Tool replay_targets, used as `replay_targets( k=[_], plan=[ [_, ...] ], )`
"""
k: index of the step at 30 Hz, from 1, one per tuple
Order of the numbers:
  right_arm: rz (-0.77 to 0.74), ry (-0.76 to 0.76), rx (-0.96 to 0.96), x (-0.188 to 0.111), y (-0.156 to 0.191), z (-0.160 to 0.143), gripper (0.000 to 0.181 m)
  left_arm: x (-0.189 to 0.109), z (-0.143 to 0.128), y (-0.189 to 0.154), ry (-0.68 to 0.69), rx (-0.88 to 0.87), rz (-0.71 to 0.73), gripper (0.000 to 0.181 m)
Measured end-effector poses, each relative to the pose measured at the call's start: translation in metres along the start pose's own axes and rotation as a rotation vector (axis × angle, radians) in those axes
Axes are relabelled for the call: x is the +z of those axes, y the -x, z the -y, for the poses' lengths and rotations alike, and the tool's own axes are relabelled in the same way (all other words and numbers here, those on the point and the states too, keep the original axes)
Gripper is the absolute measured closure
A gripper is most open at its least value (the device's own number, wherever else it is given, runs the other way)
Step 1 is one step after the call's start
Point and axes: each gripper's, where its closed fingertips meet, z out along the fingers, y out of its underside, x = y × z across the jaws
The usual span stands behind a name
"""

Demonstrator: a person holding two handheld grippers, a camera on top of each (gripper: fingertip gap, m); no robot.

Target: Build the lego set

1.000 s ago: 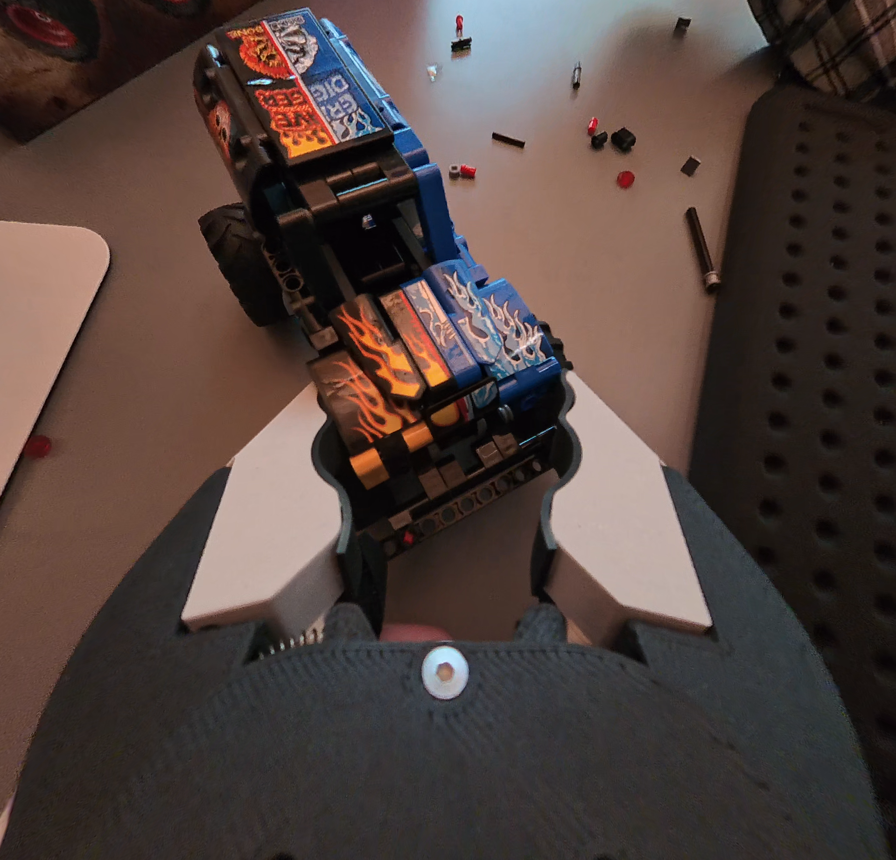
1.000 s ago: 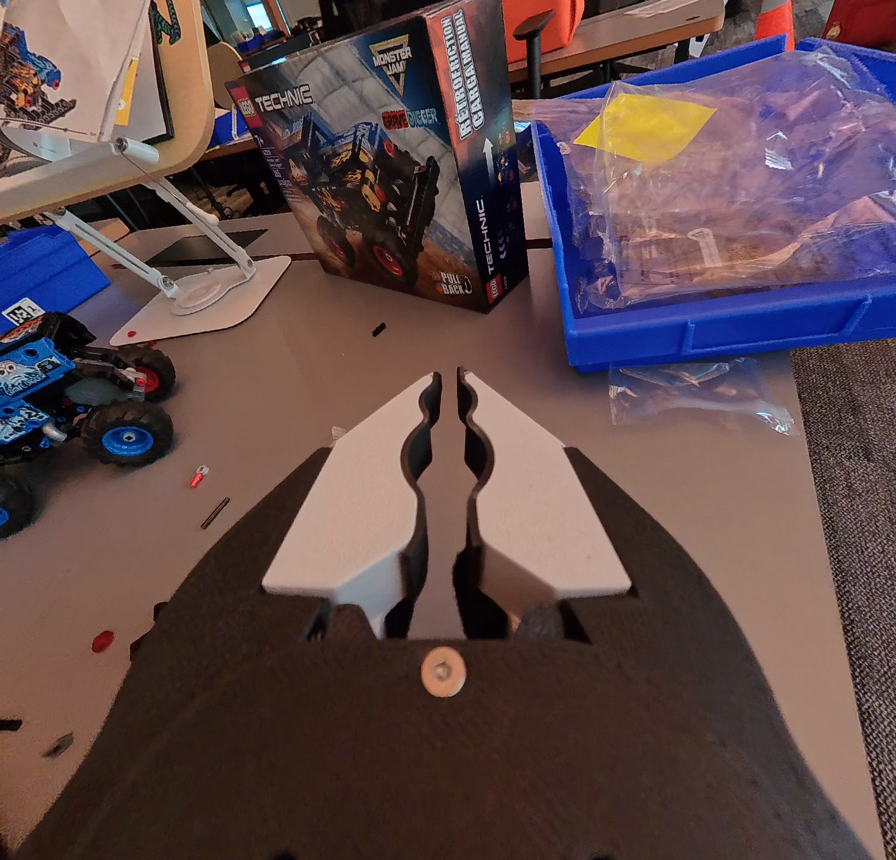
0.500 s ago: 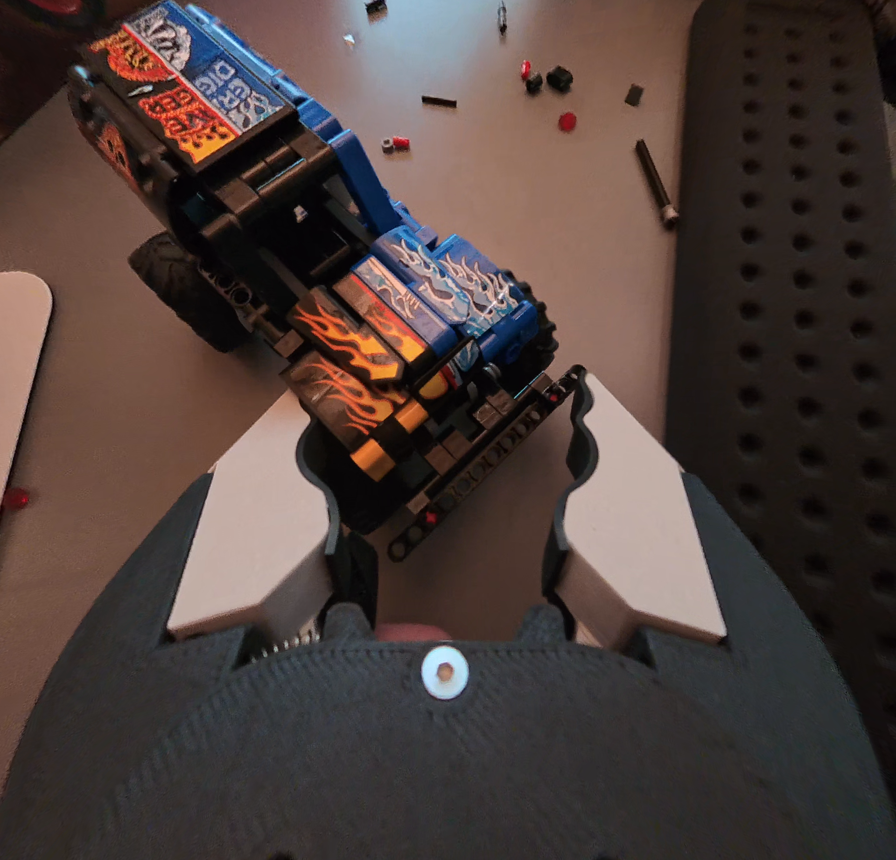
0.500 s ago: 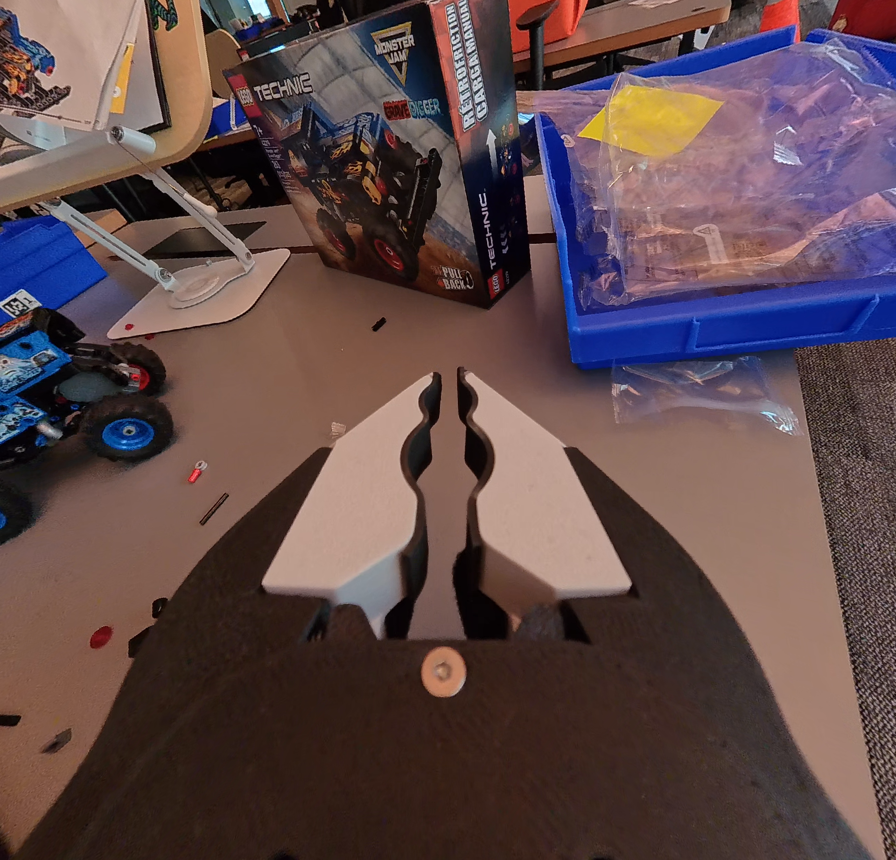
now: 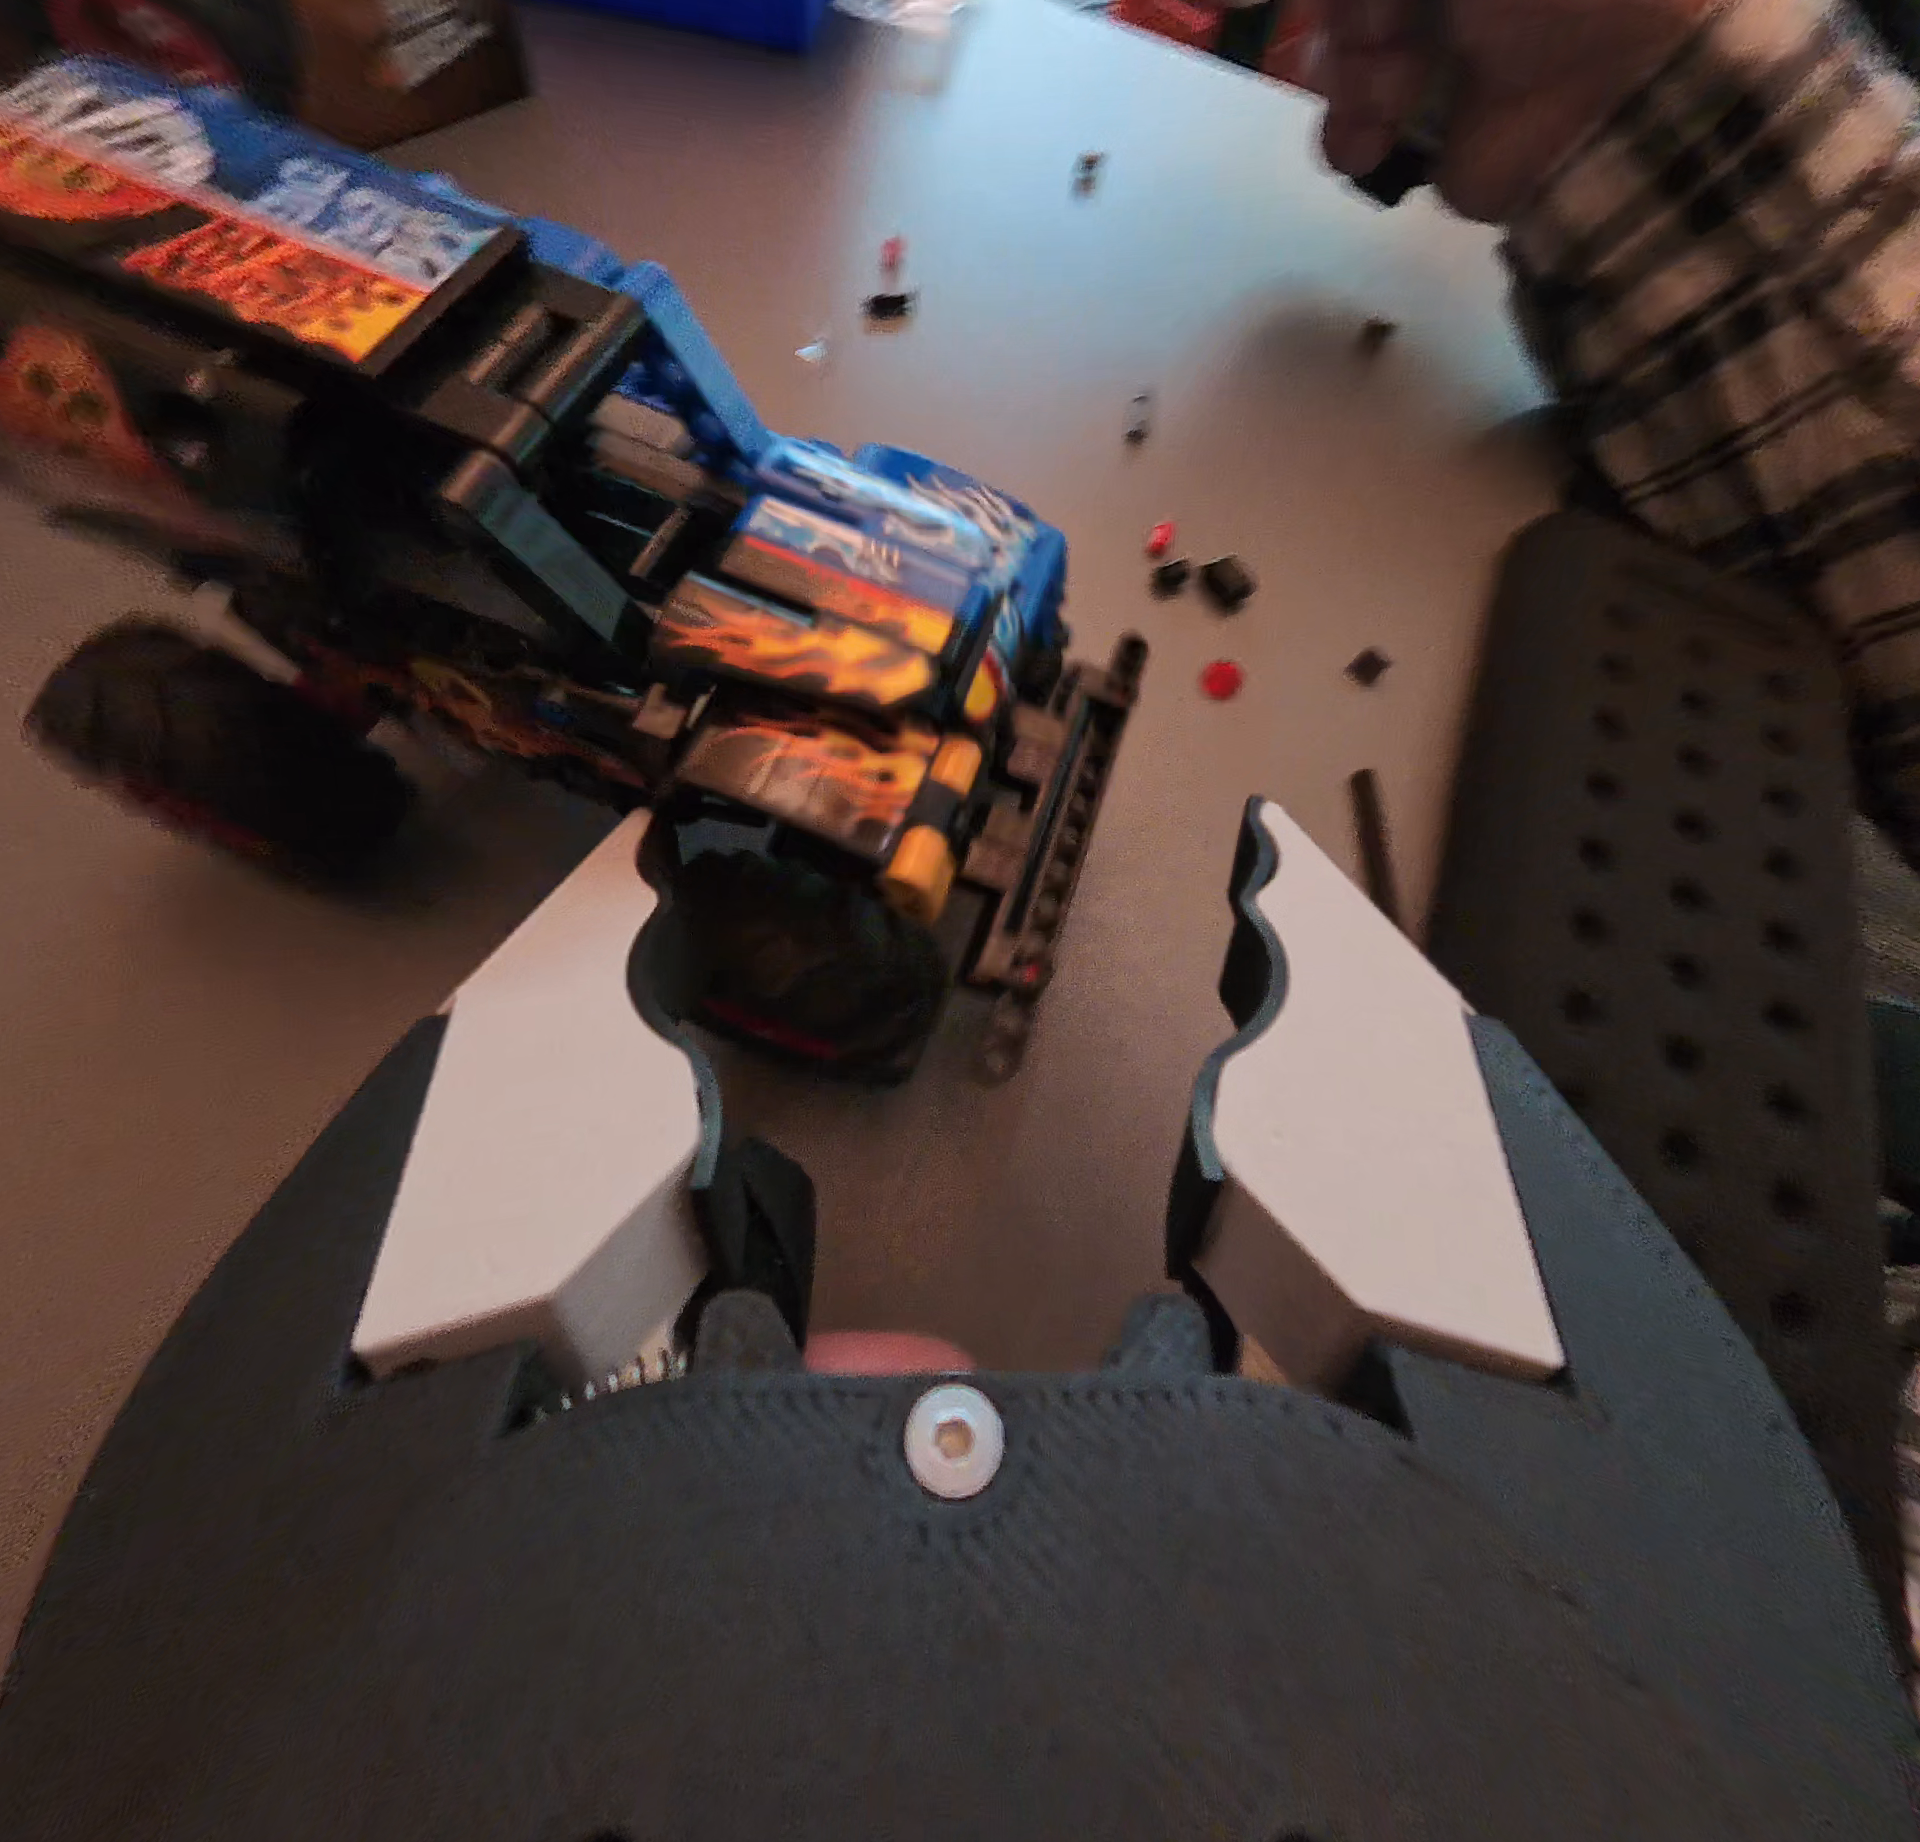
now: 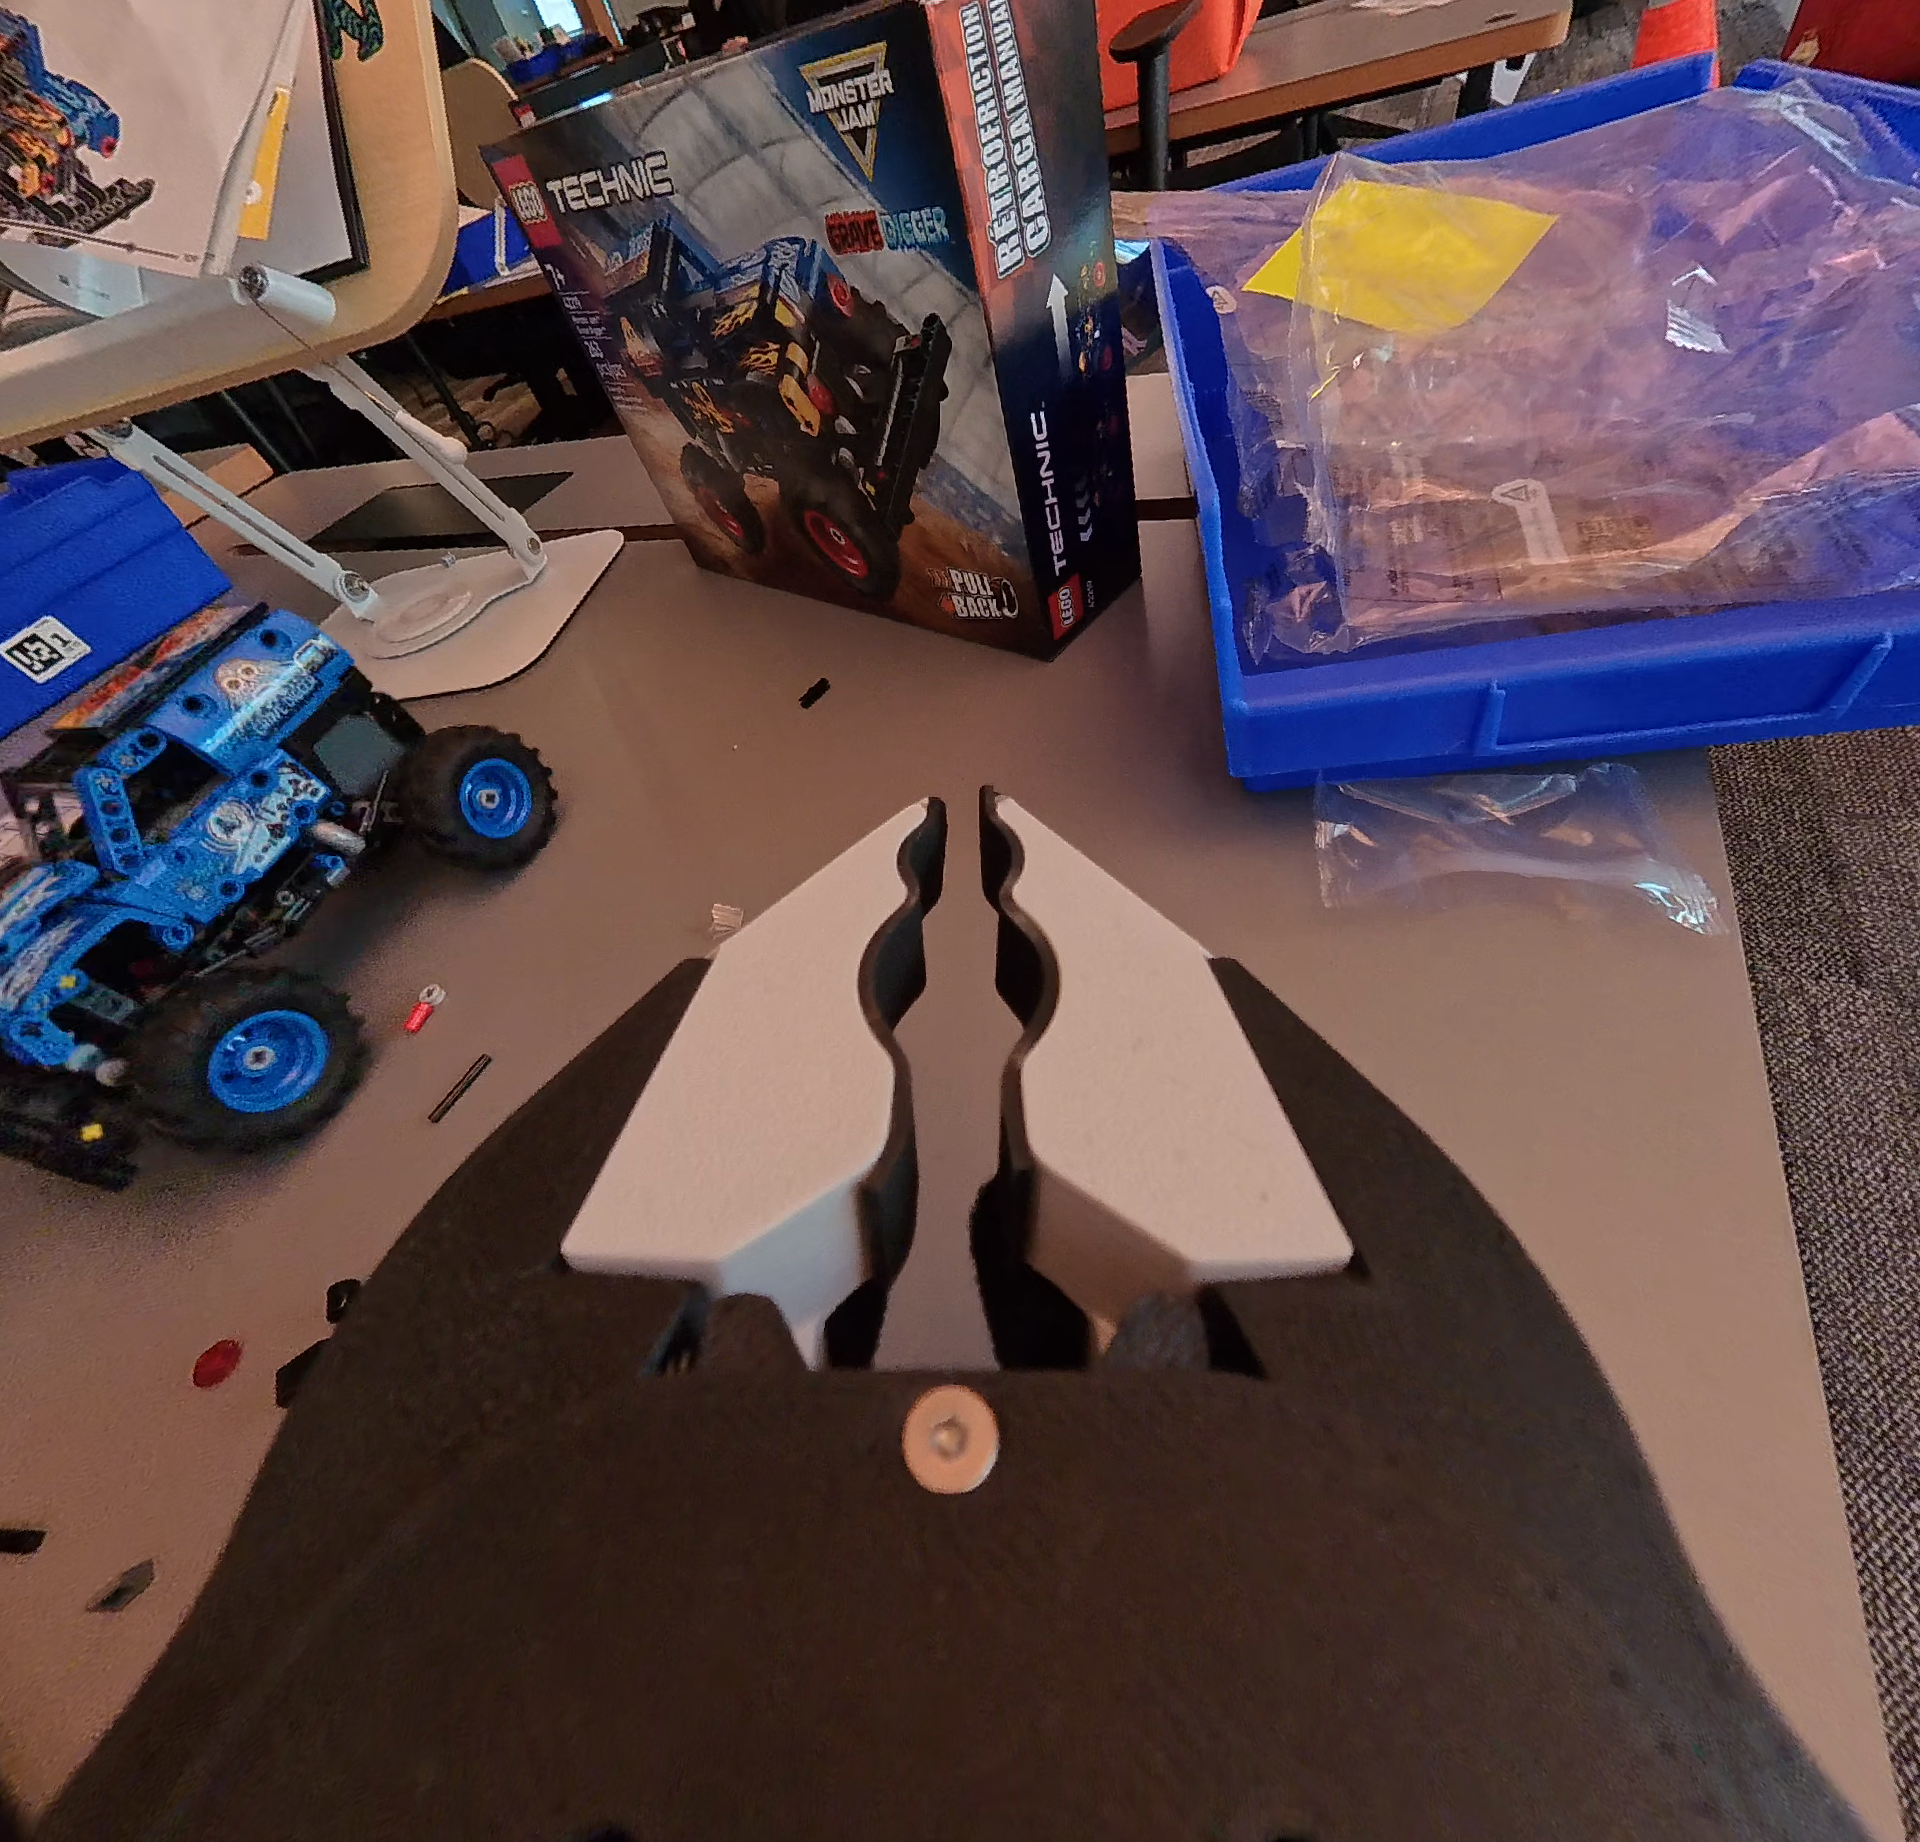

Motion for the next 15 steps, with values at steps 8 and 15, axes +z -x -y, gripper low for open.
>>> replay_targets(
  k=[8,15],
  plan=[
    [0.020,-0.009,-0.024,0.001,0.006,0.002,0.176,-0.022,0.008,-0.001,-0.030,0.167,-0.058,0.087],
    [0.150,0.027,-0.102,0.003,0.071,0.004,0.153,-0.045,0.025,0.067,-0.062,0.167,0.071,0.088]
  ],
)
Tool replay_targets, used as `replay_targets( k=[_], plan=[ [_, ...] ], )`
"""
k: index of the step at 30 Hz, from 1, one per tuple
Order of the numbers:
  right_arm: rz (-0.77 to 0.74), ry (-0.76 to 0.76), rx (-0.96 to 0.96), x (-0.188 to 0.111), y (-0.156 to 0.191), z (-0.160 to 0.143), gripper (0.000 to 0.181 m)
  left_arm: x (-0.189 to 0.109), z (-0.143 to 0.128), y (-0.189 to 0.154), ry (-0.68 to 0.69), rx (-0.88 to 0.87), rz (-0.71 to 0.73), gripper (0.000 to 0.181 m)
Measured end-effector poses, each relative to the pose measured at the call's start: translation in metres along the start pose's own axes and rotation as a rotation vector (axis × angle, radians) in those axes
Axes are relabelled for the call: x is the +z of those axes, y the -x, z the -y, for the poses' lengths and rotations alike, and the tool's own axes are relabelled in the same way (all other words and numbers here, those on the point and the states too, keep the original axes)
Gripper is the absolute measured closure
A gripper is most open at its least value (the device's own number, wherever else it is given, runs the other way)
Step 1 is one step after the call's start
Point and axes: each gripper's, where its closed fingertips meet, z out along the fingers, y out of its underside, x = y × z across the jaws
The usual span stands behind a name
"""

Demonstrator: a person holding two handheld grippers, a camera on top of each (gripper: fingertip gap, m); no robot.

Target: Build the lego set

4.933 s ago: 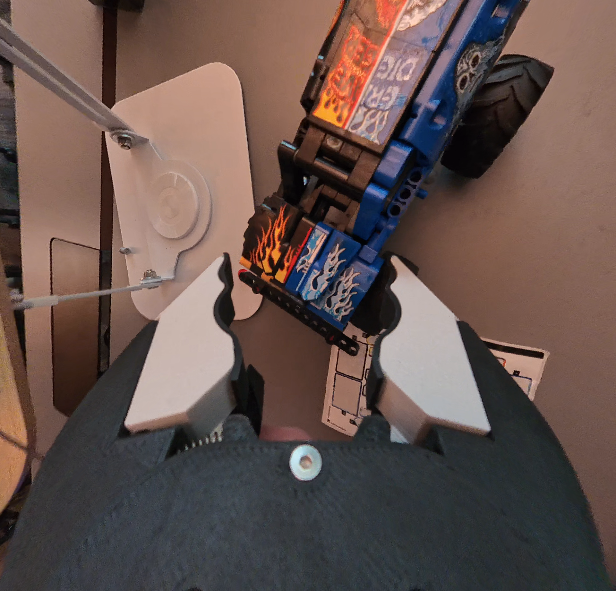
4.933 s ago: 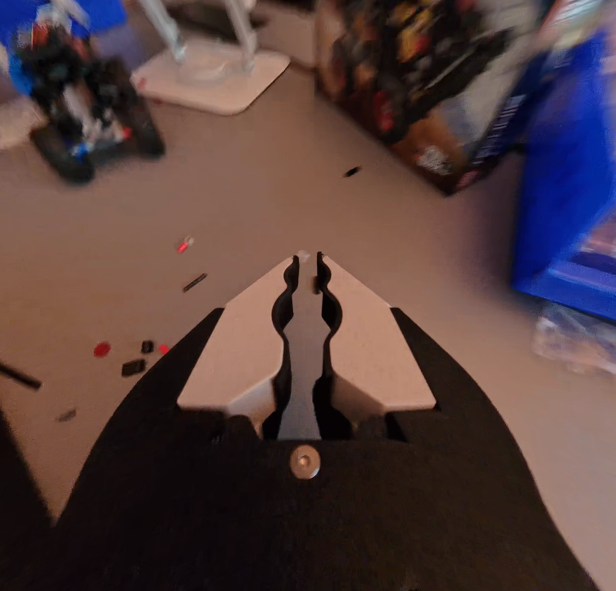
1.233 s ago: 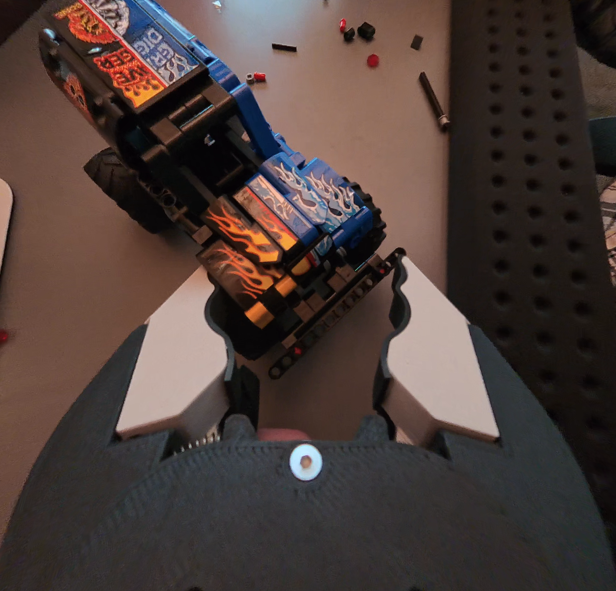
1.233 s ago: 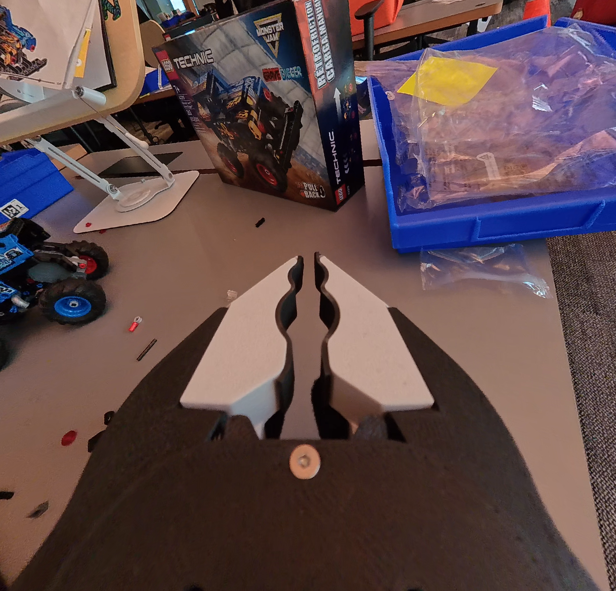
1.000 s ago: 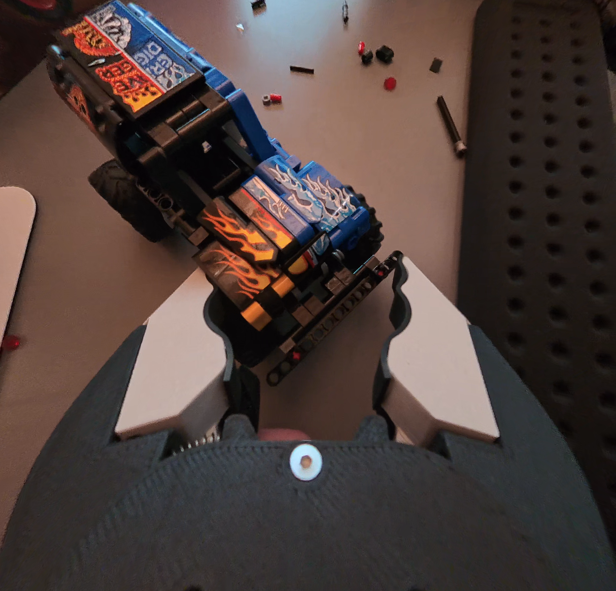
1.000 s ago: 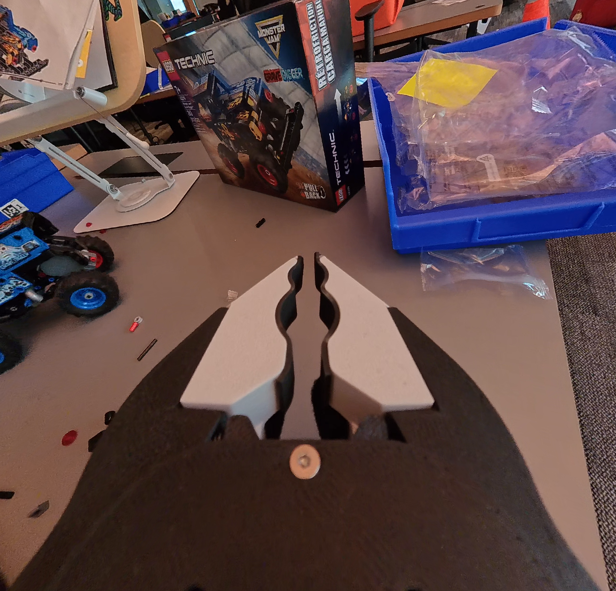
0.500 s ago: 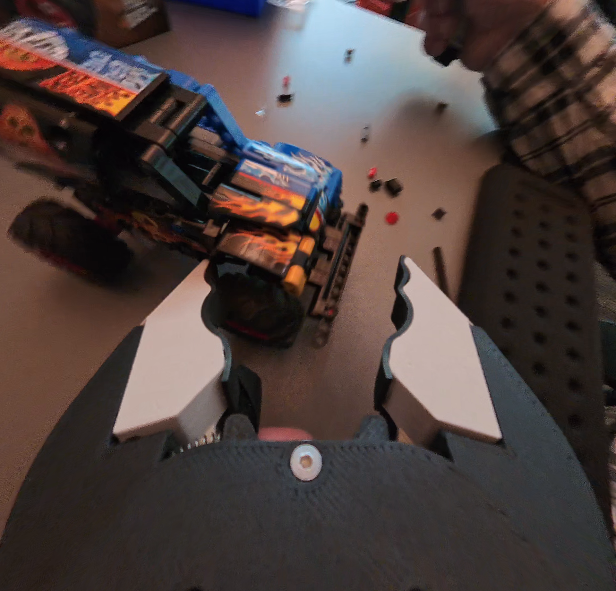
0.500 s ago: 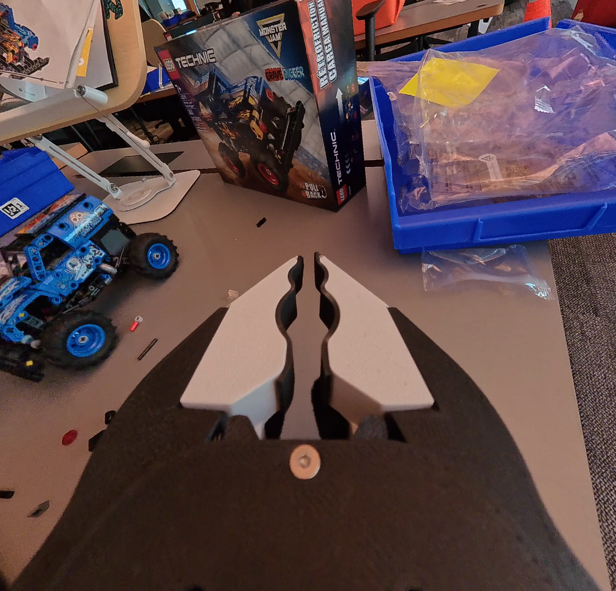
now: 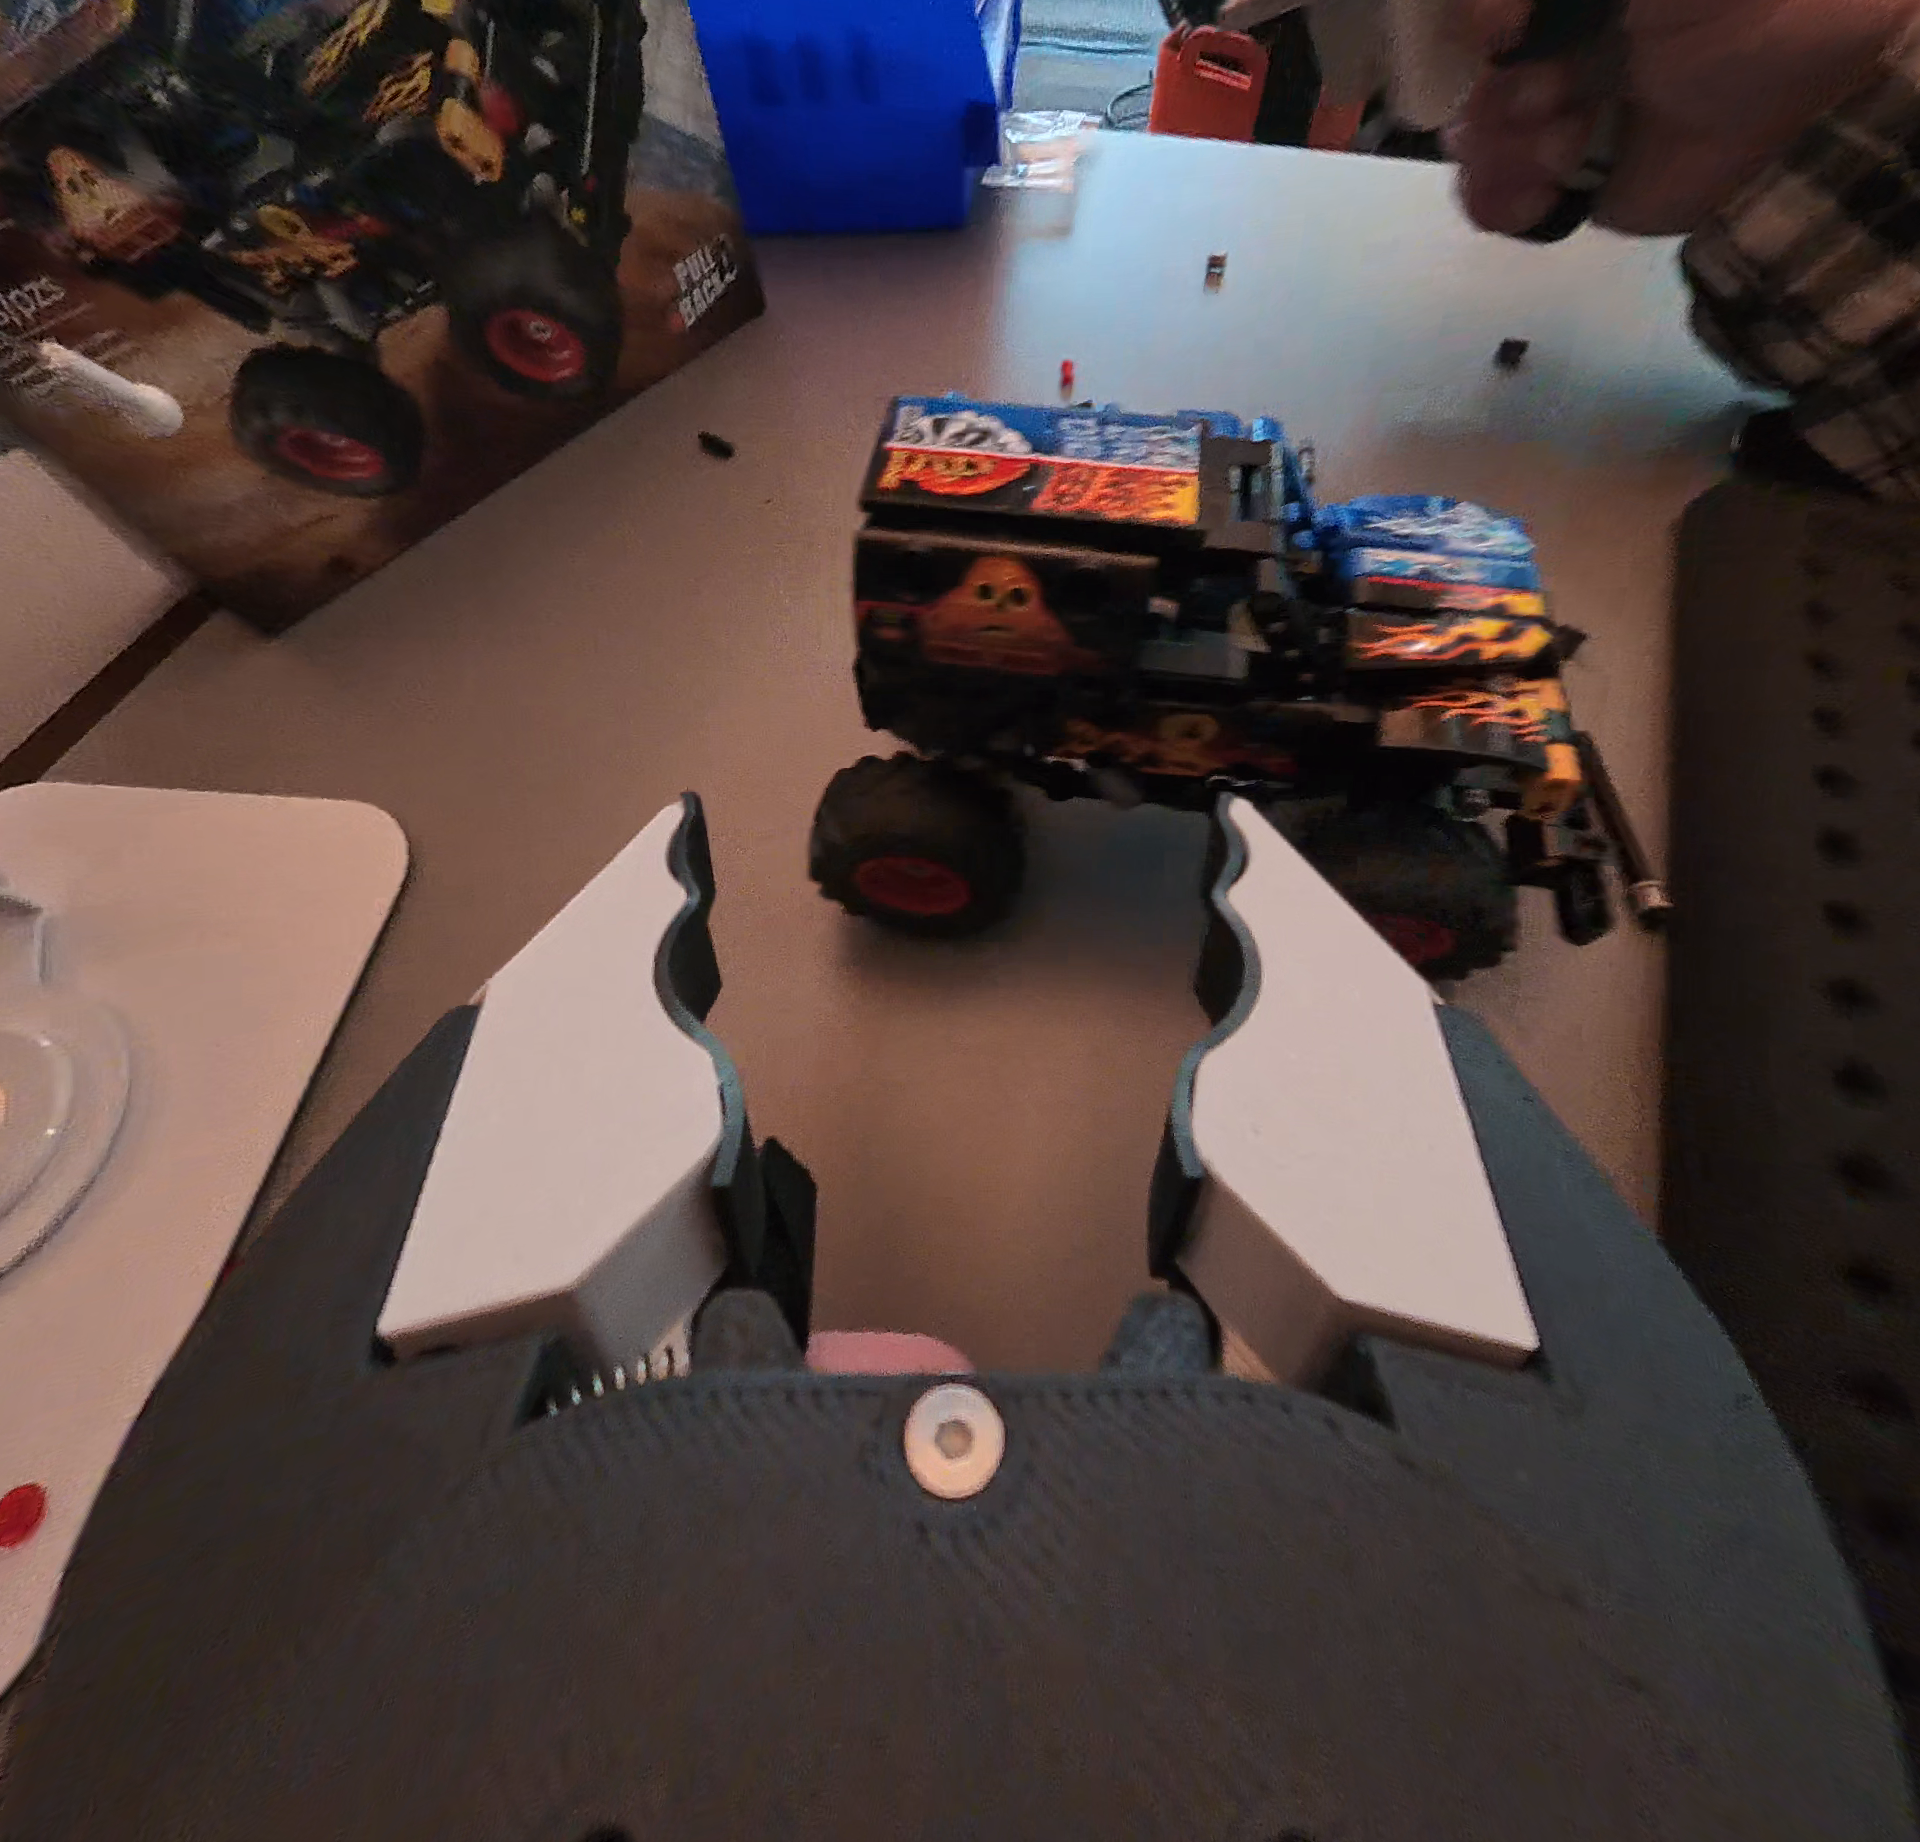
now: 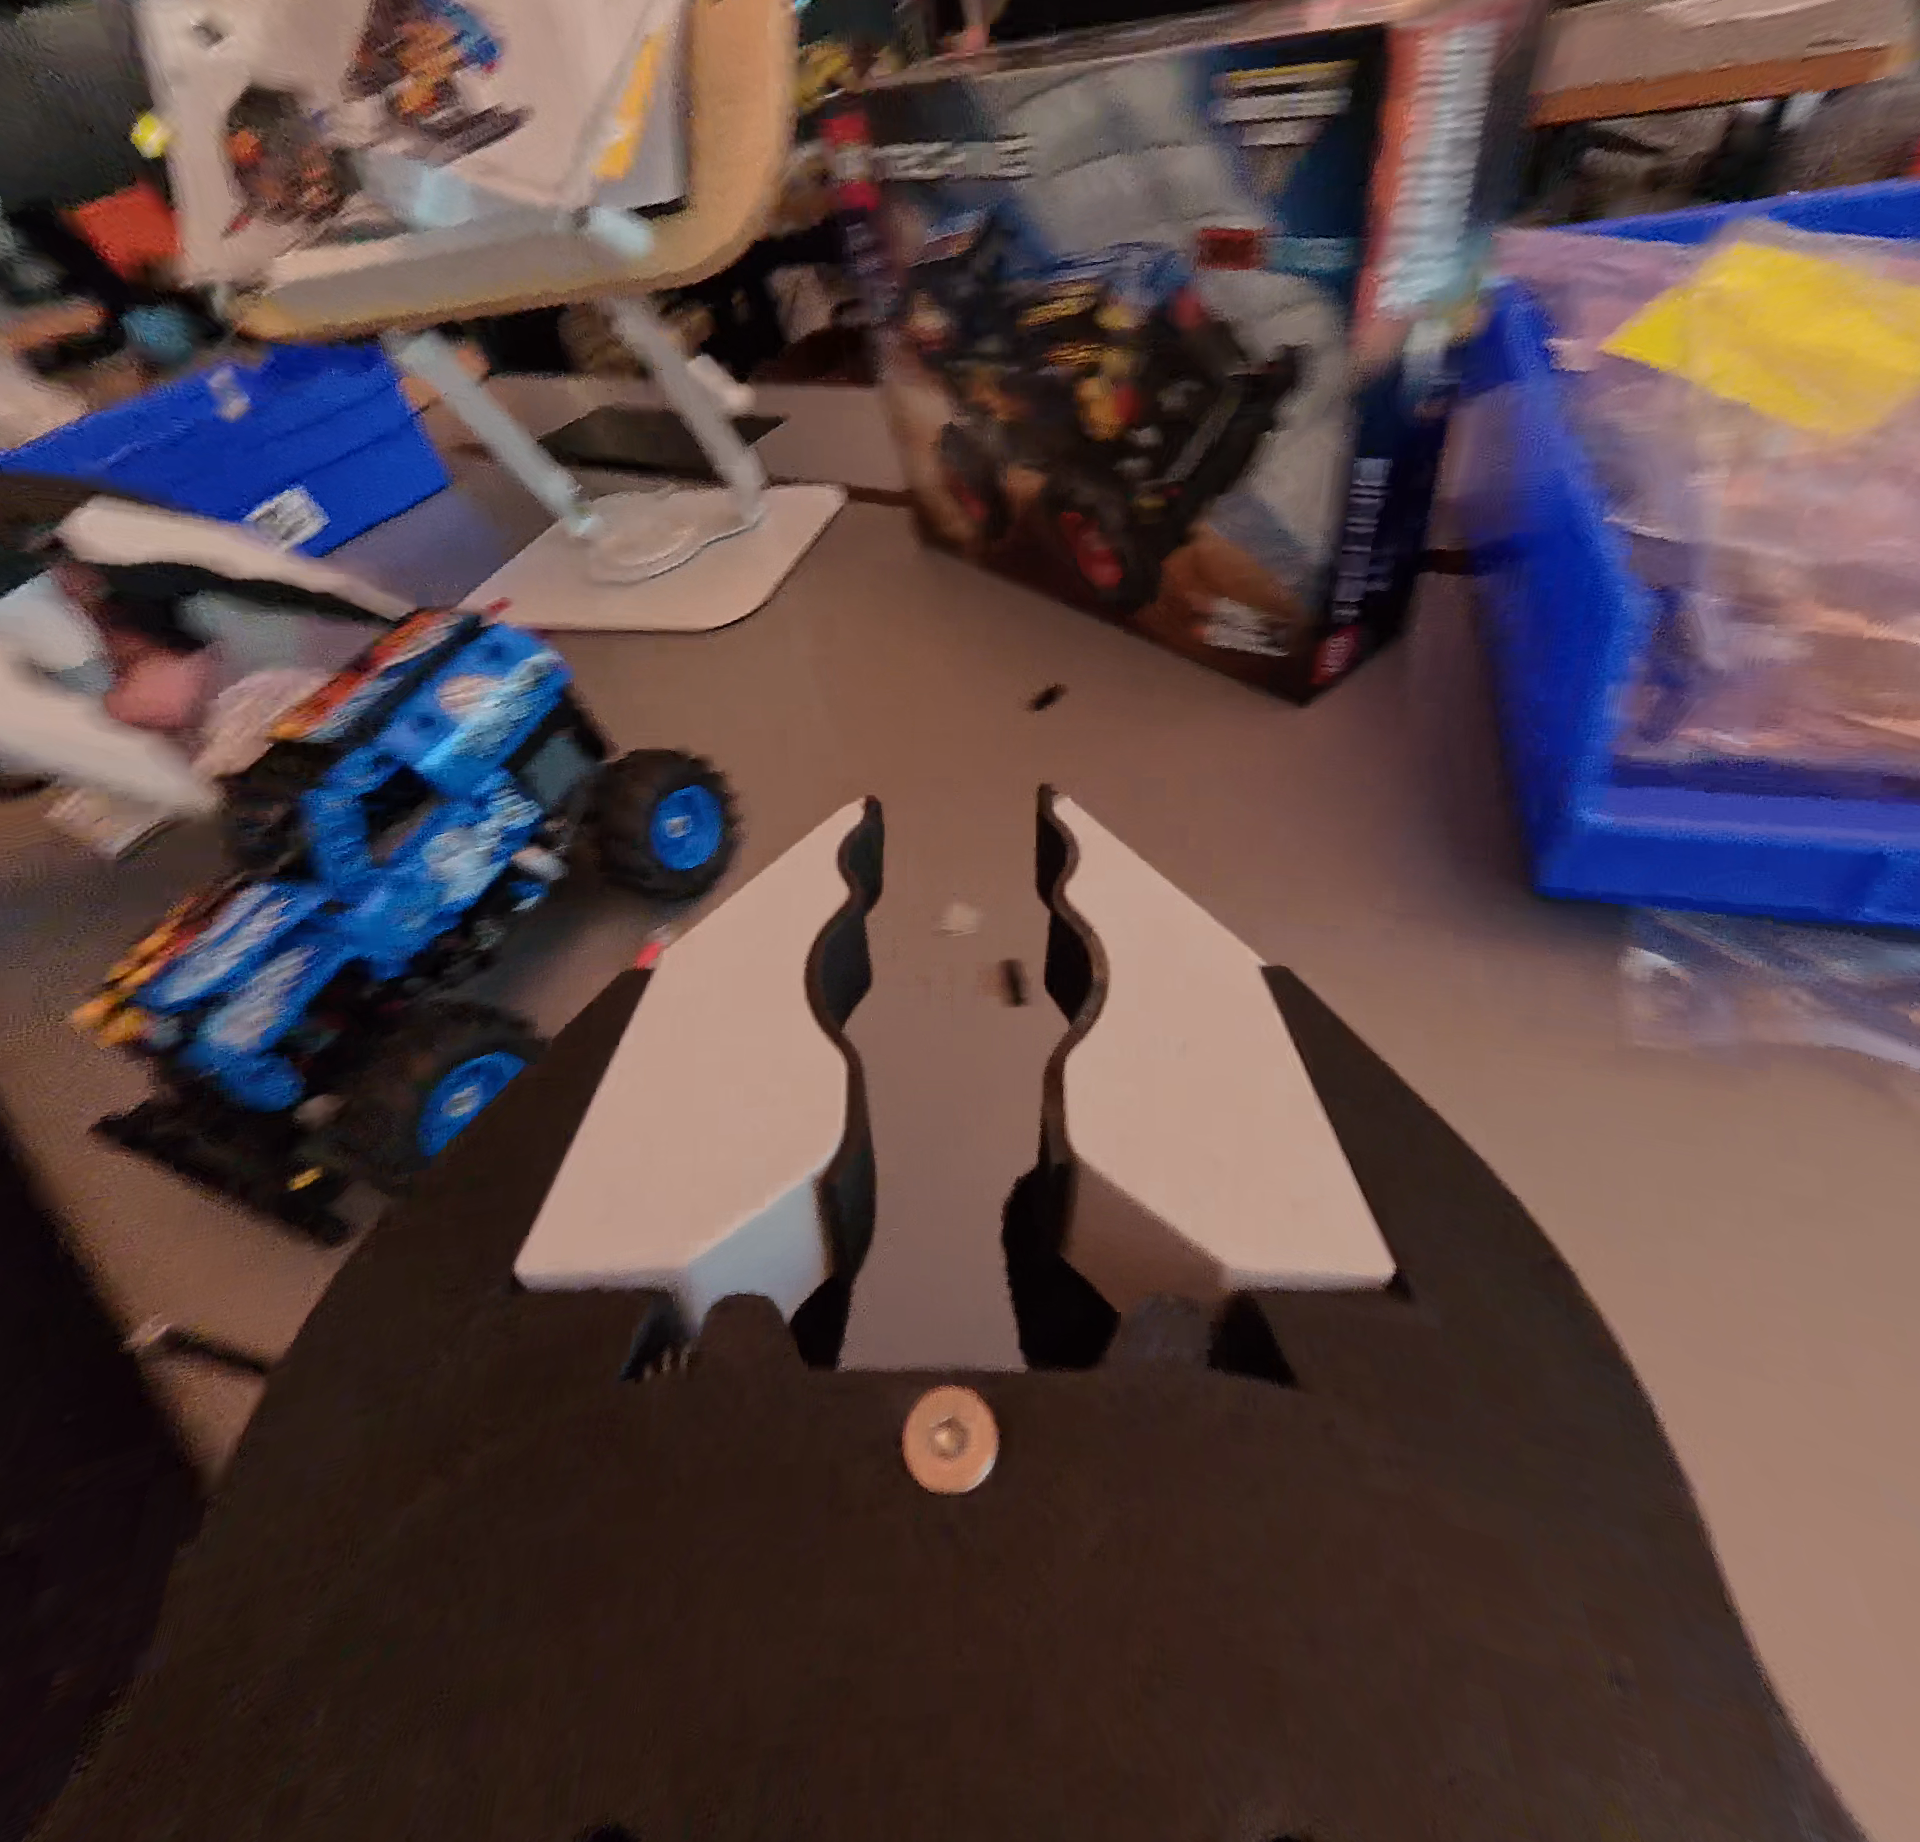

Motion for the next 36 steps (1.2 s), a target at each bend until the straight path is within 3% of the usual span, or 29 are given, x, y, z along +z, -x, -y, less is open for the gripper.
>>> replay_targets(
  k=[3,6,10,11,19,29,32,36],
  plan=[
    [0.156,0.155,-0.085,0.007,0.079,-0.011,0.131,0.006,-0.008,0.013,0.032,0.038,0.017,0.088],
    [0.267,0.300,-0.195,0.014,0.159,-0.027,0.124,0.016,-0.009,0.015,0.033,0.038,-0.025,0.090],
    [0.183,0.494,-0.337,0.041,0.195,-0.053,0.120,0.026,-0.014,0.015,0.040,0.003,-0.086,0.093],
    [0.162,0.527,-0.346,0.049,0.197,-0.057,0.115,0.024,-0.016,0.017,0.043,0.007,-0.082,0.093],
    [0.100,0.579,-0.305,0.099,0.178,-0.042,0.125,-0.010,-0.017,0.061,-0.027,-0.074,0.043,0.096],
    [0.120,0.523,-0.213,0.187,0.144,-0.014,0.125,-0.023,-0.015,0.086,-0.091,-0.148,0.103,0.098],
    [0.133,0.553,-0.228,0.185,0.145,-0.014,0.126,-0.022,-0.019,0.088,-0.073,-0.136,0.116,0.098],
    [0.162,0.597,-0.251,0.156,0.152,-0.023,0.126,-0.022,-0.020,0.089,-0.073,-0.141,0.113,0.098]
  ],
)
